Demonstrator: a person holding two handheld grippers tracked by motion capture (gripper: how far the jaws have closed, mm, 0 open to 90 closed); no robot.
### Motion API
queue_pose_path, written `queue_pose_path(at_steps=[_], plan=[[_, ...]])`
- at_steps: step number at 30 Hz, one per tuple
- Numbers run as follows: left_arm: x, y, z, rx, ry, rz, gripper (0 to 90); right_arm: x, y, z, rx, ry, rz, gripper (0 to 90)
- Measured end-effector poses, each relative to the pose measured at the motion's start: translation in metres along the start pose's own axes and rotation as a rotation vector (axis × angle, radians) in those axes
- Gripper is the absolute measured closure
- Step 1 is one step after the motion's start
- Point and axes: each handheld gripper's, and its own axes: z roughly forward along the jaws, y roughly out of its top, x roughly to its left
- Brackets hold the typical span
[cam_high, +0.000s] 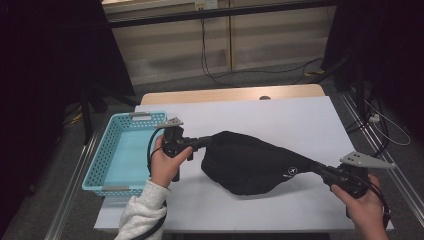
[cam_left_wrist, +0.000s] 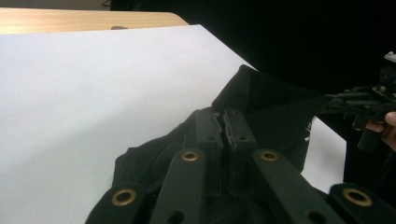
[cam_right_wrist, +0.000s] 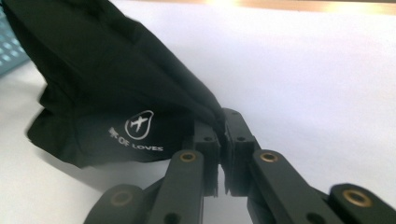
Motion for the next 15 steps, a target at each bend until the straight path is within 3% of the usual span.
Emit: queue_pose_path(at_steps=[8, 15], plan=[[0.003, 0.007, -0.001, 0.011, 0.024, -0.007, 87.0, 0.001, 0.017, -0.002, -0.020, 0.014, -0.017, 86.2], [0.009, 0.020, -0.013, 0.003, 0.051, -0.012, 87.2, 0.000, 0.038, 0.003, -0.017, 0.022, -0.026, 86.2]])
